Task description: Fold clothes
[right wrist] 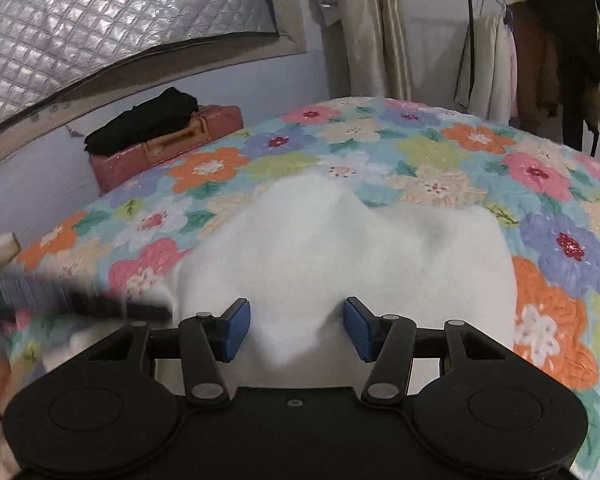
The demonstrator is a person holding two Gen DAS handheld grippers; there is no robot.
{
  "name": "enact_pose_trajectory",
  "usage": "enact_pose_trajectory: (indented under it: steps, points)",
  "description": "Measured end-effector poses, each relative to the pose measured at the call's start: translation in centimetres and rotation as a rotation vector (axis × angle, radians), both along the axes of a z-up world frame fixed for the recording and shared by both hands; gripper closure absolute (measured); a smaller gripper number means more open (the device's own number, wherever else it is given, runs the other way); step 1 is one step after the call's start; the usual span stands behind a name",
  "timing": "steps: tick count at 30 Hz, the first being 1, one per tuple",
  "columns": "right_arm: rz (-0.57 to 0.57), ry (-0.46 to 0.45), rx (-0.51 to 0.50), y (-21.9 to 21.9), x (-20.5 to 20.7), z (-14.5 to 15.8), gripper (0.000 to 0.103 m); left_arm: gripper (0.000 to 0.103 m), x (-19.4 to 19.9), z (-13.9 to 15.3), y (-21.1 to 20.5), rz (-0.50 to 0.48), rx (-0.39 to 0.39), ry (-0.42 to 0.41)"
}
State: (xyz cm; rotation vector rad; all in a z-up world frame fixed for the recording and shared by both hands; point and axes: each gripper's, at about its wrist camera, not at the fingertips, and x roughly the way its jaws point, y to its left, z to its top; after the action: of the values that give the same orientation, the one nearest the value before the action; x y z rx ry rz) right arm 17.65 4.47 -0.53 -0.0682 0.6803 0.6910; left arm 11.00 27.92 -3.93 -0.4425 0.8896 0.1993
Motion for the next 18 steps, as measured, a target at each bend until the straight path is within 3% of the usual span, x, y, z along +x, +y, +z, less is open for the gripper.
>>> enact_pose_trajectory:
  steps: [5, 9, 12, 14, 16, 18]
  points:
    - [-0.06, 0.039, 0.076, 0.3, 2.9, 1.4, 0.044, 0.029, 0.0, -0.8, 1.7, 0.046, -0.122, -0.011]
    - [-0.086, 0.09, 0.108, 1.4, 5.8, 0.7, 0.043, 0.029, -0.3, -0.8, 1.8, 0.048, -0.118, -0.021]
    - [0.024, 0.175, 0.064, 3.8, 7.1, -1.0, 0.04, 0.031, -0.5, -0.5, 1.6, 0.054, -0.071, -0.028]
    - [0.08, 0.15, 0.005, 5.4, 6.4, -1.6, 0.039, 0.031, -0.4, -0.3, 1.4, 0.054, -0.028, -0.022]
    - [0.104, 0.104, -0.033, 6.2, 5.4, -1.6, 0.039, 0.031, -0.3, -0.4, 1.4, 0.048, -0.036, -0.022]
    - [0.127, 0.136, 0.027, 5.5, 5.1, -1.4, 0.039, 0.031, -0.3, -0.5, 1.5, 0.05, -0.05, -0.017]
